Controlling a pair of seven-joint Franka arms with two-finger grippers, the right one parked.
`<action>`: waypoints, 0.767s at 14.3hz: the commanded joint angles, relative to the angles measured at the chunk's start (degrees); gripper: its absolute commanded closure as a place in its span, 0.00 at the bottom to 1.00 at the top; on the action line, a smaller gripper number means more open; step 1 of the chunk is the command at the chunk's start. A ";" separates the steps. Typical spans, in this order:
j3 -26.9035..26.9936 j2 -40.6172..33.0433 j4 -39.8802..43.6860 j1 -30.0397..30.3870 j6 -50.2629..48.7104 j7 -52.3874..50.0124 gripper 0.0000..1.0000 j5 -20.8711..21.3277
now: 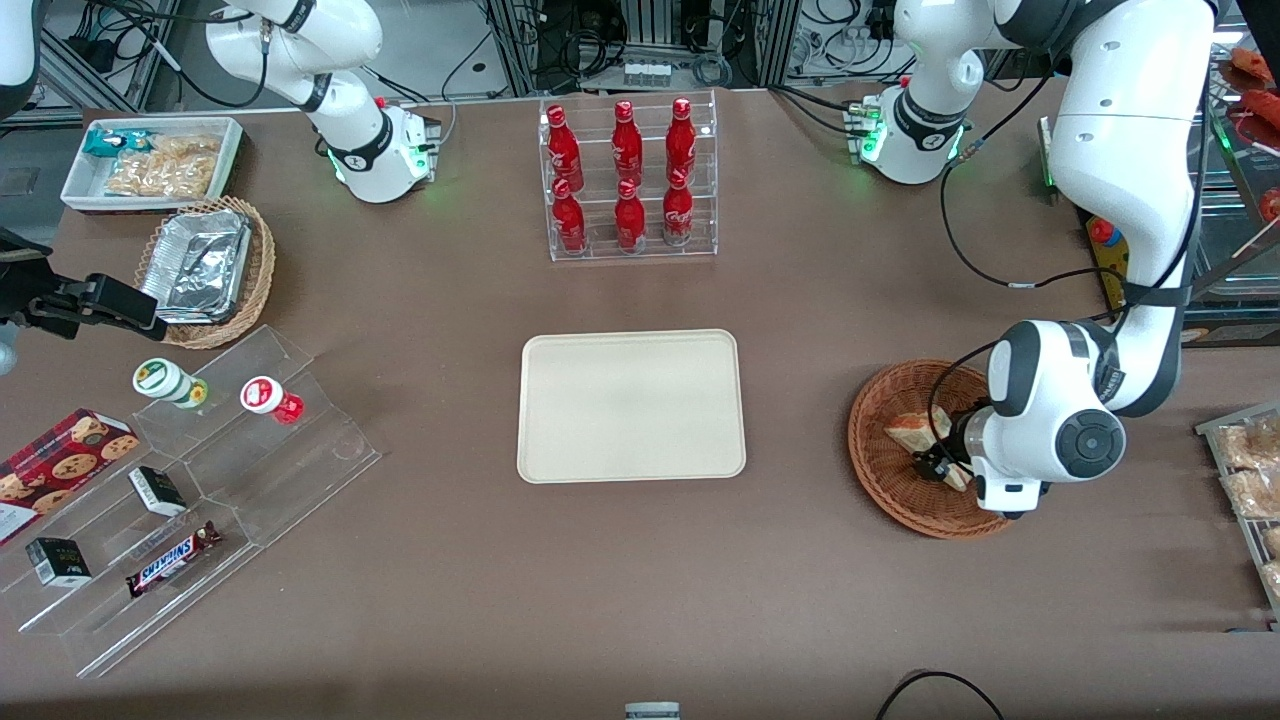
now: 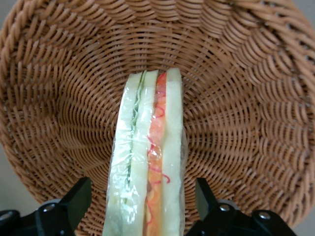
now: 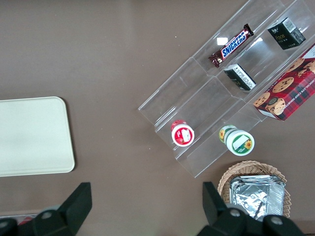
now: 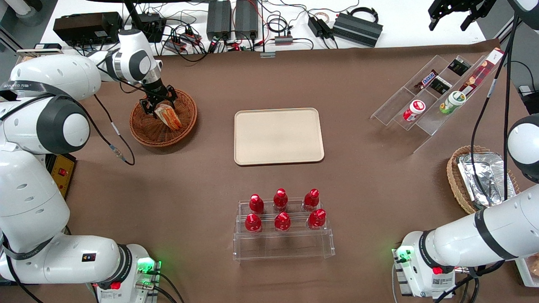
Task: Place sandwich from basket to tray
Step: 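Close the left gripper on the wrapped sandwich and lift it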
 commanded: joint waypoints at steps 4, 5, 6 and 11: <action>-0.34 -2.50 -0.37 0.33 0.28 -3.92 0.83 0.50; -0.43 -3.46 0.85 -0.02 -1.56 -3.83 0.83 0.59; -0.60 -4.17 2.77 -0.80 -4.45 -3.92 0.83 0.94; -0.69 -1.73 19.56 -12.65 -19.59 -4.09 0.81 1.47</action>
